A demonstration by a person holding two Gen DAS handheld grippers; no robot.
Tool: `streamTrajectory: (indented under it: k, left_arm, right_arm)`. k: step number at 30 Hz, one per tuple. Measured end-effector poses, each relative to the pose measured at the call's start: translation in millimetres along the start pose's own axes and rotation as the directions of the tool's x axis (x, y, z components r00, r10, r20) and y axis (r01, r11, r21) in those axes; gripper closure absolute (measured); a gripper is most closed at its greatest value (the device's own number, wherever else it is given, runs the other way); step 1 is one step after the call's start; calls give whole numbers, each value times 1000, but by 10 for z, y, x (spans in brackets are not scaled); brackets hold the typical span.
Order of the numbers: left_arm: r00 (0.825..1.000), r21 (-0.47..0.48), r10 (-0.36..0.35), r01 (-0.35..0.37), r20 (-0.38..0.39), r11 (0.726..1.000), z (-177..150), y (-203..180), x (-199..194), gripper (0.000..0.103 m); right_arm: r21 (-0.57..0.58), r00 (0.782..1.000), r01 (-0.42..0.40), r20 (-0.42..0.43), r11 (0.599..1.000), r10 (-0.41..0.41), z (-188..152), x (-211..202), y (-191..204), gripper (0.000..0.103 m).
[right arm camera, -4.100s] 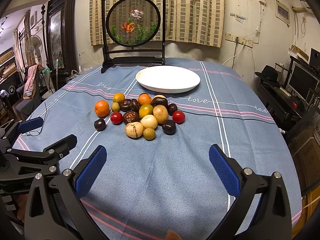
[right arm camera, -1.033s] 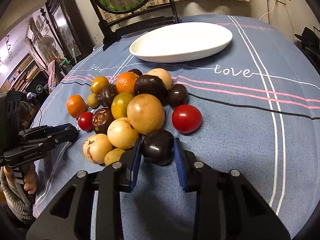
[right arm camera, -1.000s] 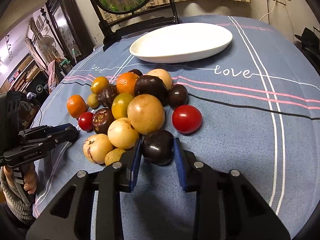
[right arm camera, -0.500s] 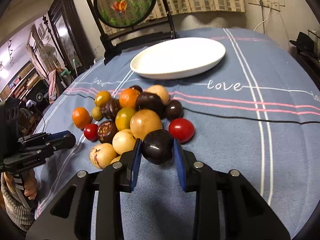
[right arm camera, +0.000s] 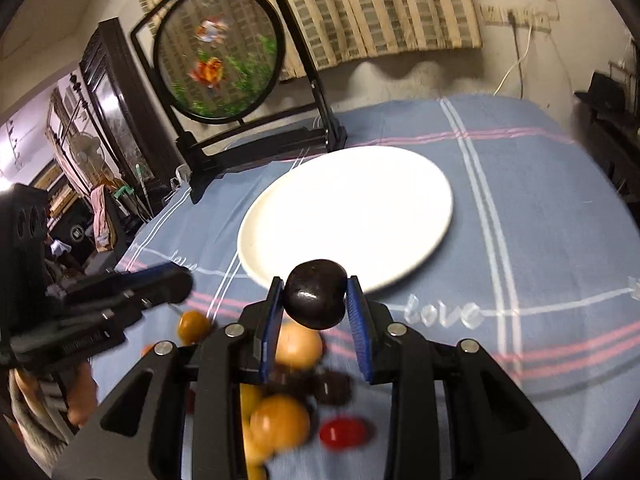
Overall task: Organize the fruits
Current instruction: 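Place the dark plum on the white plate with the right tool while the left tool lifts its fruit, then lower the dark heart-shaped fruit onto the white plate and open the left tool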
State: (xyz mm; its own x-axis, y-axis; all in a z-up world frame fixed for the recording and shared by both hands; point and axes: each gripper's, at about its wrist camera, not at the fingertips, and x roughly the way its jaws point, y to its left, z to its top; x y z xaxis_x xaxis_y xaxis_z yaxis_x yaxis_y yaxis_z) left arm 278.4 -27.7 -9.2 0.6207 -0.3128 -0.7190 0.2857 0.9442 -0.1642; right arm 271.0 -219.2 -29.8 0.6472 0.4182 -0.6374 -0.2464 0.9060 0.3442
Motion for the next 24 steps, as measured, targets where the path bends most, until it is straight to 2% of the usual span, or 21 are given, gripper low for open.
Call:
streamTrajectory:
  k: [2, 4, 5, 6, 8, 9, 10, 11, 12, 15, 19, 22, 23, 24]
  left_arm:
    - [1000, -16, 3, -4, -27, 1000, 81, 55, 182, 72]
    - [999, -27, 6, -7, -51, 1000, 140, 98, 357, 72]
    - [998, -31, 15, -17, -61, 999, 168, 125, 438, 67]
    - [998, -33, 19, -21, -63, 999, 181, 130, 477, 49]
    - [999, -34, 35, -36, -42, 999, 174, 148, 512, 31]
    - [998, -25, 42, -43, -43, 999, 150, 143, 525, 31]
    - [998, -16, 43, -44, -47, 999, 151, 143, 537, 30]
    - [998, -18, 39, -40, -45, 999, 136, 159, 530, 30]
    - [999, -33, 28, -29, -43, 999, 144, 186, 525, 30]
    - [999, -53, 14, -16, -44, 998, 155, 231, 513, 30]
    - [991, -42, 115, -118, -67, 992, 64, 477, 445, 30]
    - [989, -85, 79, -90, -122, 992, -128, 727, 361, 32]
    - [988, -92, 78, -91, -136, 992, -177, 776, 346, 38]
    - [987, -95, 71, -85, -142, 992, -212, 810, 342, 49]
  right_arm:
    - [-3, 1000, 15, -18, 1000, -15, 63, 151, -17, 71]
    - [-51, 997, 65, -27, 997, -67, 111, 317, -2, 70]
    - [-76, 995, 96, -31, 992, -99, 126, 384, 11, 70]
    - [-94, 991, 124, -33, 988, -128, 131, 438, 12, 70]
    - [-122, 984, 169, -28, 978, -174, 122, 508, -5, 70]
    - [-131, 983, 176, -24, 976, -181, 119, 529, -21, 67]
    - [-133, 983, 179, -19, 975, -183, 111, 534, -29, 45]
    - [-132, 982, 184, -7, 974, -187, 98, 518, -38, 35]
    - [-133, 982, 190, 14, 973, -190, 96, 503, -44, 30]
    - [-146, 980, 196, 73, 970, -187, 107, 449, -36, 30]
    - [-140, 979, 198, 87, 970, -187, 124, 373, -52, 30]
    - [-132, 980, 189, 85, 973, -179, 131, 351, -72, 30]
    - [-129, 981, 184, 80, 974, -175, 133, 353, -78, 30]
    - [-125, 983, 178, 75, 976, -170, 130, 361, -81, 30]
